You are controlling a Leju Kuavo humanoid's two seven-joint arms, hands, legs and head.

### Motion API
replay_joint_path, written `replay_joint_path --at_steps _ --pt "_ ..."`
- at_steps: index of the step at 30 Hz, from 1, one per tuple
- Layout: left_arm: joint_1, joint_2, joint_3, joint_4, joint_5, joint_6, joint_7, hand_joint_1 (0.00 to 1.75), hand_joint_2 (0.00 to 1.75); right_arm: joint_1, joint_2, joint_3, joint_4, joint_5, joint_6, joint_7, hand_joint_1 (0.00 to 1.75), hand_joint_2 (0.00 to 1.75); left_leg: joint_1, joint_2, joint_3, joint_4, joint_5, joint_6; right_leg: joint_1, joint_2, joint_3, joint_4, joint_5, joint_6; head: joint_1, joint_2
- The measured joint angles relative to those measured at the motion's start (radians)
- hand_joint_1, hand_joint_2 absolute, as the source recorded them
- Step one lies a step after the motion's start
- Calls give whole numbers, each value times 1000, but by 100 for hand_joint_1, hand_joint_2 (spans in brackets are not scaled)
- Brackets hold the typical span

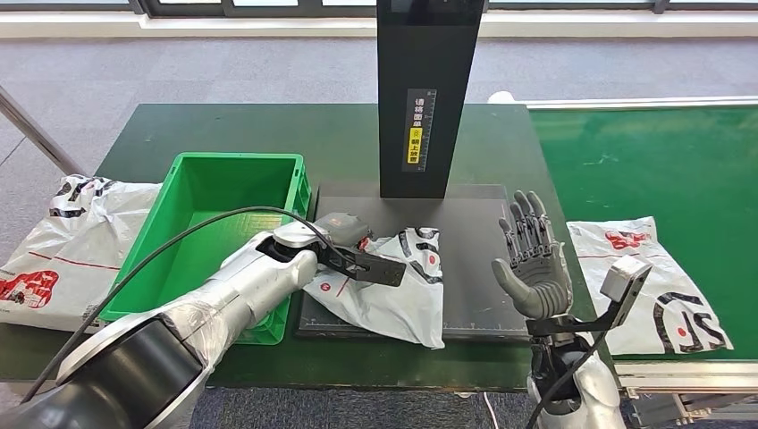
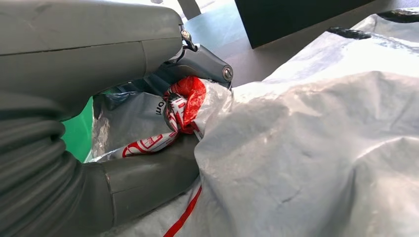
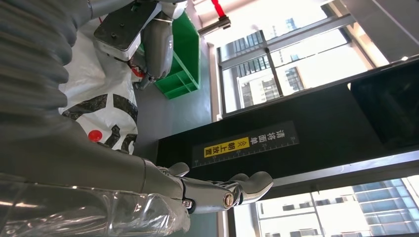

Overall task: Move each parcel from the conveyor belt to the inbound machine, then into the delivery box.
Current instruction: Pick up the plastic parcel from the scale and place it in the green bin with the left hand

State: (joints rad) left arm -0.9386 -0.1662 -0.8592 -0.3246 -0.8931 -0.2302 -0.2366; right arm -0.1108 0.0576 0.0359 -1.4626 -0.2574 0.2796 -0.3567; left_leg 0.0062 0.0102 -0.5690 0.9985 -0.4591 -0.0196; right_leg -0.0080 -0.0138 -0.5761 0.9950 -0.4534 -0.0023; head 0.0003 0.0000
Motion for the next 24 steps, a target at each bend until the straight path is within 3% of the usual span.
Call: replay_joint_path --at_steps 11,19,24 --pt "0 6 0 -3 9 51 -16 175 175 -7 0 0 2 0 1 0 0 175 0 0 0 0 0 0 0 0 0 0 0 0 0 0" --pt "-18 34 23 -65 46 268 -33 175 175 -6 0 0 -11 4 2 16 0 175 0 0 0 0 0 0 0 0 0 0 0 0 0 0" --pt "-19 95 70 -221 28 373 -19 175 175 5 0 0 -28 11 4 25 0 175 0 0 0 0 0 0 0 0 0 0 0 0 0 0"
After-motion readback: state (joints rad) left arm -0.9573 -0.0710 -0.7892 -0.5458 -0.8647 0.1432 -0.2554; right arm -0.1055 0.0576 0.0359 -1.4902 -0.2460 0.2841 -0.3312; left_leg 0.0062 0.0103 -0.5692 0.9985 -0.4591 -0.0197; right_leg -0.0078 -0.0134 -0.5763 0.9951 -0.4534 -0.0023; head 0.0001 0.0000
